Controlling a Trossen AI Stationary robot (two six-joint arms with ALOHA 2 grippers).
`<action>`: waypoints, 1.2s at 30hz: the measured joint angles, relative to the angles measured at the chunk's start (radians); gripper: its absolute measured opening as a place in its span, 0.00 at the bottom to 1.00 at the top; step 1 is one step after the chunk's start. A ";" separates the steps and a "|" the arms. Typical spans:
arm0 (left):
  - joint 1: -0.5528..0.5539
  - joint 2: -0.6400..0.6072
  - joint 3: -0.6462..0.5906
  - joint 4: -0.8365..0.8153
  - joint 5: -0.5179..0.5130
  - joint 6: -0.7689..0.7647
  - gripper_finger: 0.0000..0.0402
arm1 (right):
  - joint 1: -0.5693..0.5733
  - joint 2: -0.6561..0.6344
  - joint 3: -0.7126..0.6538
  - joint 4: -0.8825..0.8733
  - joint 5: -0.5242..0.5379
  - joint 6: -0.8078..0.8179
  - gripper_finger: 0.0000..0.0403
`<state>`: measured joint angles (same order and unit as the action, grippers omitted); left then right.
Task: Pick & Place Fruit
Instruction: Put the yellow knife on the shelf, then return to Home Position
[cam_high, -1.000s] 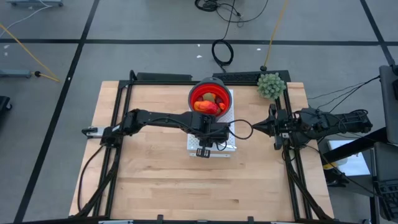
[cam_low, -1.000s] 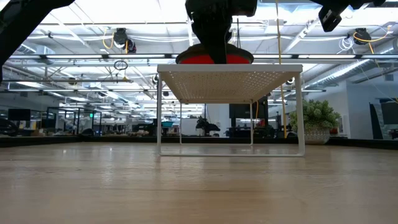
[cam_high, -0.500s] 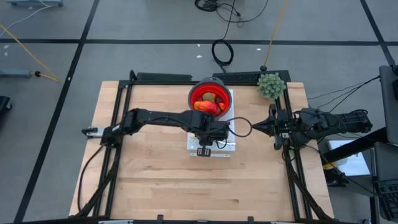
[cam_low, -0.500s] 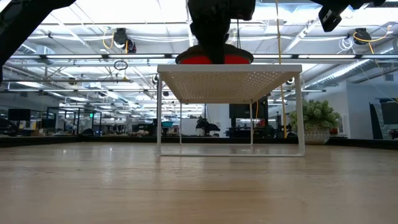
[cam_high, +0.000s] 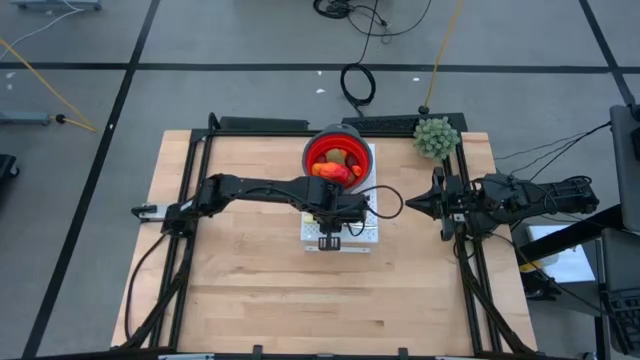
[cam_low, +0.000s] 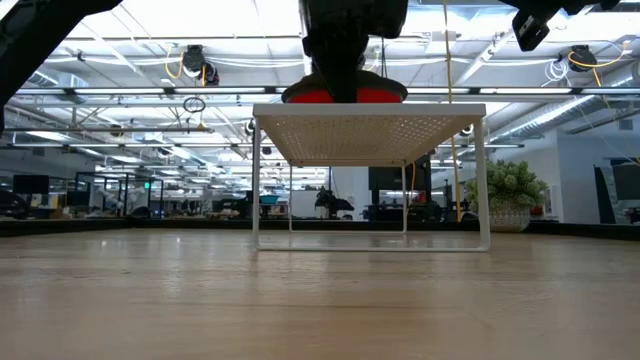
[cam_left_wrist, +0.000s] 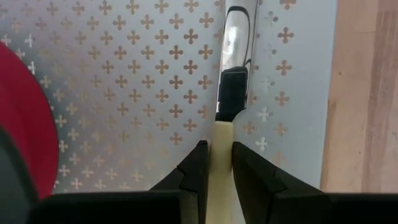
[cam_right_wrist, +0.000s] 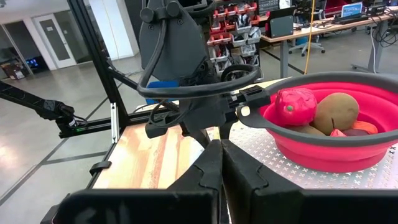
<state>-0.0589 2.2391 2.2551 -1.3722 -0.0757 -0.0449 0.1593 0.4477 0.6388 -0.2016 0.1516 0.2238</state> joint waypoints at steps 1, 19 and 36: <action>0.000 0.000 0.000 -0.006 0.000 -0.011 0.16 | 0.000 0.000 0.000 0.000 0.000 0.000 0.00; -0.001 0.000 0.000 -0.022 -0.003 -0.043 0.21 | 0.000 0.000 0.000 0.001 0.000 0.000 0.00; 0.000 0.003 0.028 -0.030 0.043 -0.043 0.43 | 0.000 0.000 0.000 0.002 0.001 0.000 0.00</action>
<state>-0.0593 2.2417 2.2826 -1.4021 -0.0323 -0.0879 0.1593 0.4480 0.6388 -0.1997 0.1523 0.2241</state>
